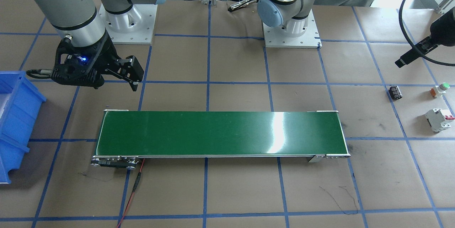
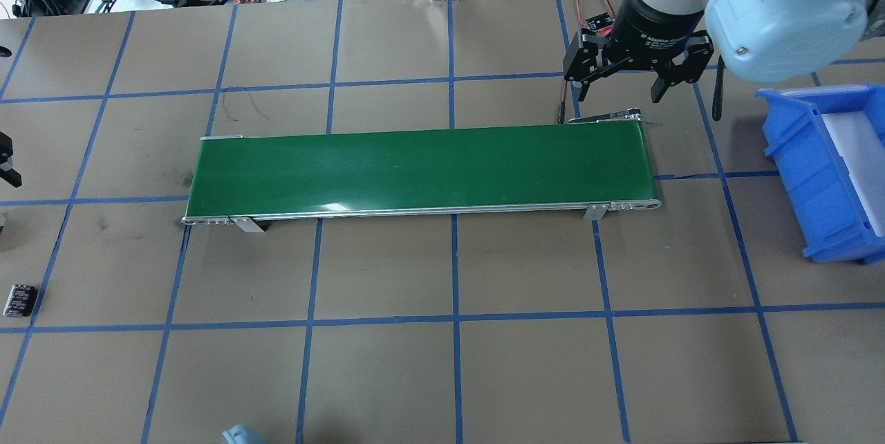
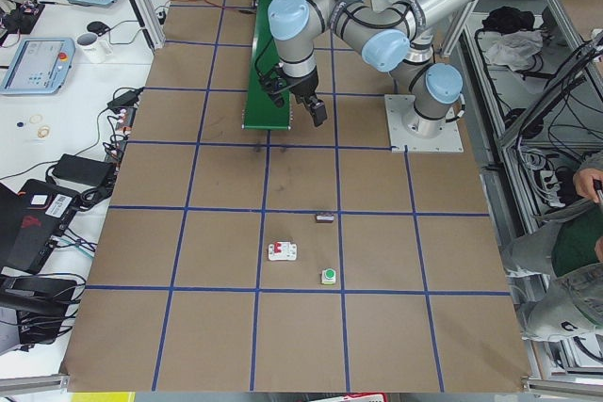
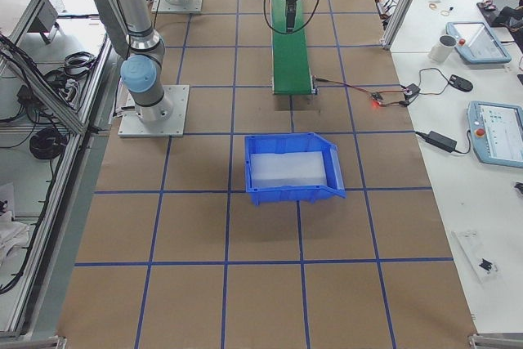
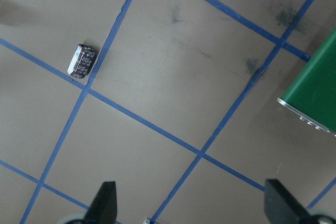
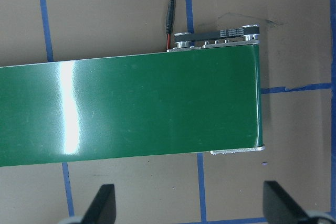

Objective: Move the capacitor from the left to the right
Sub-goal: 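Lower the left gripper over the black capacitor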

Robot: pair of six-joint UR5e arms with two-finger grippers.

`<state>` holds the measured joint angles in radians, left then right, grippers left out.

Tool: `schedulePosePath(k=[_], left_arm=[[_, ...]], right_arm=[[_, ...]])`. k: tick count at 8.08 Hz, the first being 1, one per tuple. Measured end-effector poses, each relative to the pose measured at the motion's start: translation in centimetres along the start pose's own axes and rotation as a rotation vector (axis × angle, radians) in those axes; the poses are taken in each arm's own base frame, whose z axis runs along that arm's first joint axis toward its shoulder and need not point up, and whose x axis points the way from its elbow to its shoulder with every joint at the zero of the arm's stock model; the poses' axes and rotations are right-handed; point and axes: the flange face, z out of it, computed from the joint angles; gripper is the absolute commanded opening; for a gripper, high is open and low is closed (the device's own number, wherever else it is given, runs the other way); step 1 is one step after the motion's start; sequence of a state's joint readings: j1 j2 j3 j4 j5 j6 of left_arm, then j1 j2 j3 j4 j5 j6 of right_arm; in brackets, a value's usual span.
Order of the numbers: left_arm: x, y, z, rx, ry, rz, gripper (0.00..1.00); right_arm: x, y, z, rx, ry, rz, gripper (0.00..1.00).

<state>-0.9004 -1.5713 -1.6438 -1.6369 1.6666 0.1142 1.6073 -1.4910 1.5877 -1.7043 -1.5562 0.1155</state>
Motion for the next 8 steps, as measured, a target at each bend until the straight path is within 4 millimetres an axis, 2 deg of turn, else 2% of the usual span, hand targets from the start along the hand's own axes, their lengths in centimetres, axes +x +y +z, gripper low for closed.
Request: schedulePosePath(k=[2, 5, 8], left_arm=[[-2.2, -2.5, 2.6, -0.034, 0.01, -0.014, 1.0], [-5.6, -6.2, 6.5, -0.061, -0.039, 0.178, 1.0], [-6.5, -6.8, 10.3, -0.119, -0.101, 0.289, 1.0]], right_arm=[[0.0, 0.0, 0.0, 0.0, 0.001, 0.0, 1.0], [0.1, 0.0, 0.0, 0.001, 0.002, 0.0, 1.0], [0.1, -0.1, -0.1, 0.002, 0.004, 0.001, 1.0]])
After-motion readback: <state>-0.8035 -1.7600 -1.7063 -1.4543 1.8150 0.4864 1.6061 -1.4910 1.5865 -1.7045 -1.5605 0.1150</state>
